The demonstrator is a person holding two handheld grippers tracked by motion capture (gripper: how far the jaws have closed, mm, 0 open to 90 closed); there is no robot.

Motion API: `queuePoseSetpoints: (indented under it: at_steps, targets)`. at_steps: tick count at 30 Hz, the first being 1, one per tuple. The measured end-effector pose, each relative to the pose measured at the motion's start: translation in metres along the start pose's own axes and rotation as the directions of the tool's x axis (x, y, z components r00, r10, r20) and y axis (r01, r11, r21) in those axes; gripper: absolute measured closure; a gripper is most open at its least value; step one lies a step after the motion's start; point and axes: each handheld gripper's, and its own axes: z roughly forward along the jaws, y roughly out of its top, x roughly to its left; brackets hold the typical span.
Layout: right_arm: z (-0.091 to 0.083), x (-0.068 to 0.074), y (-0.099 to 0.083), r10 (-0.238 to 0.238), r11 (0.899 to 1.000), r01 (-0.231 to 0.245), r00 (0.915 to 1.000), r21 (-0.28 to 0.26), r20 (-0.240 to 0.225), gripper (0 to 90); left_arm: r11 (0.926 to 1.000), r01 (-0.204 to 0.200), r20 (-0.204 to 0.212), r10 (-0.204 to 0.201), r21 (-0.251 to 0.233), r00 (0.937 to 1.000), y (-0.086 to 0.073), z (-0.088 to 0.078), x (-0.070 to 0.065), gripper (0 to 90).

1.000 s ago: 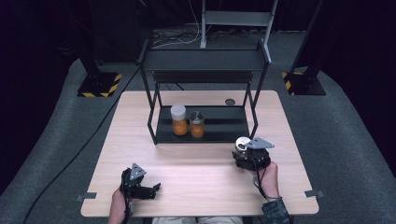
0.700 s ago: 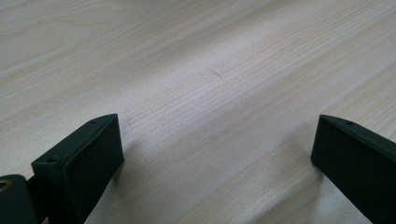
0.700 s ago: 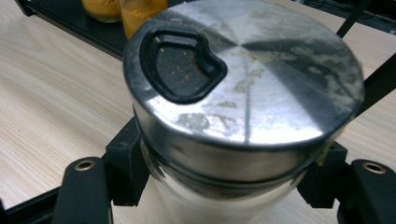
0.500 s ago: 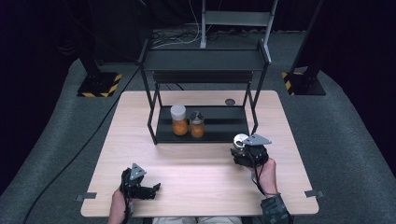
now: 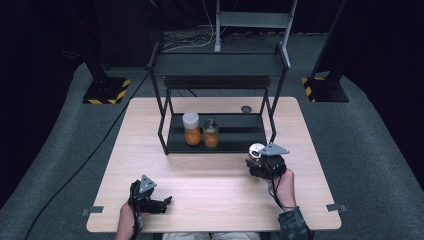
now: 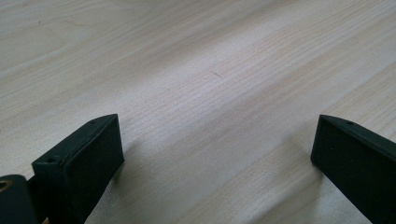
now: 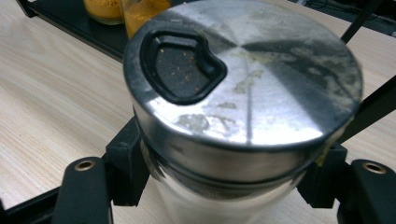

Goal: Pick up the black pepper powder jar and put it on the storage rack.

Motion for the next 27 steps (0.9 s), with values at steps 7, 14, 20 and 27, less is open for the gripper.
queuePoseSetpoints:
  at_steps: [7,14,20,27]
  targets:
    - [0.0,0.001,0.003,-0.001,1.0,0.001,1.0,0.0,0.001,30.4,1.0,0.0,0.0,0.0,0.0,1.0,0.0,0.0,0.0,1.8]
    - [-0.001,0.001,0.007,-0.008,1.0,0.008,1.0,-0.011,0.002,30.4,1.0,0.0,0.0,0.0,0.0,1.0,0.0,0.0,0.0,1.8]
    - [0.0,0.001,0.012,-0.01,1.0,0.01,0.9999,-0.016,0.005,30.4,1.0,0.0,0.0,0.0,0.0,1.0,0.0,0.0,0.0,1.8]
    - [0.003,0.002,0.017,-0.011,1.0,0.011,0.9999,-0.019,0.002,30.3,1.0,0.0,0.0,0.0,0.0,1.0,0.0,0.0,0.0,1.8]
